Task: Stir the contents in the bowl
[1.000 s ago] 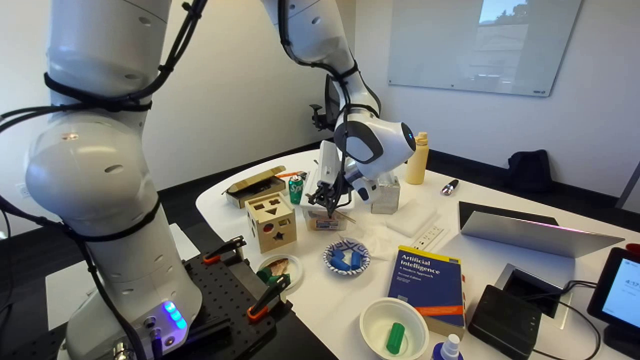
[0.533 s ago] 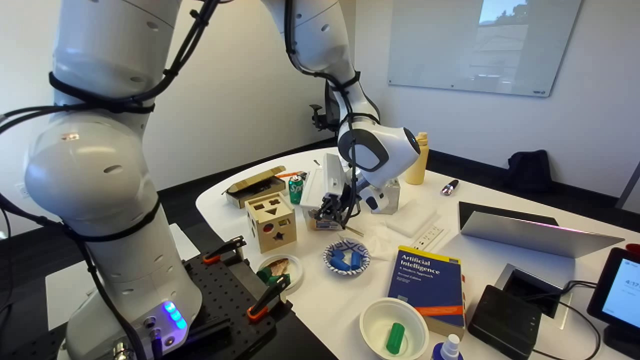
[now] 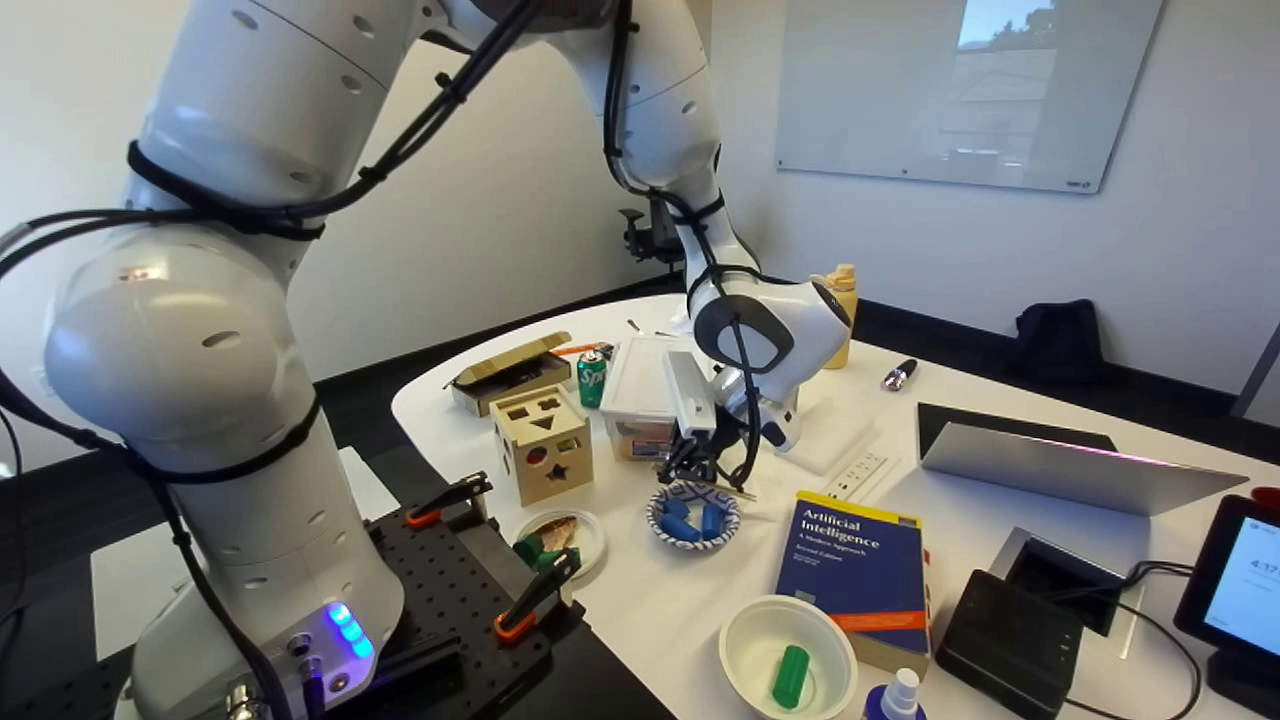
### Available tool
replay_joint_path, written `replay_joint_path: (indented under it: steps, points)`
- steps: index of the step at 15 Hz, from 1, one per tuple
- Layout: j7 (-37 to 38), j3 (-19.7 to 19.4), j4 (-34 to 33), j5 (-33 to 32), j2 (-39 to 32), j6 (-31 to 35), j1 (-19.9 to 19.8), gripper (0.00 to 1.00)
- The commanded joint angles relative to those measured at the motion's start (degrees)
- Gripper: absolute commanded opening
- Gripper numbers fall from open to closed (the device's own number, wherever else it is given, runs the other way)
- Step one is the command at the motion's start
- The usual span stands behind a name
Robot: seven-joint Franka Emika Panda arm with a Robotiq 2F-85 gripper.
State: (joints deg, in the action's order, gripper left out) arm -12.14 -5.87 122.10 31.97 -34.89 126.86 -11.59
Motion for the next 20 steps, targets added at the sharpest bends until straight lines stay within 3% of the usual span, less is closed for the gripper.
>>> replay_joint_path:
  steps: [1,20]
  points:
    - [-0.34,1.8,-3.02,-2.67,-2.95,3.61,-1.44,0.02]
    - [-0.73,5.57,-11.92,-5.48,-13.28,5.41,-6.64,0.02]
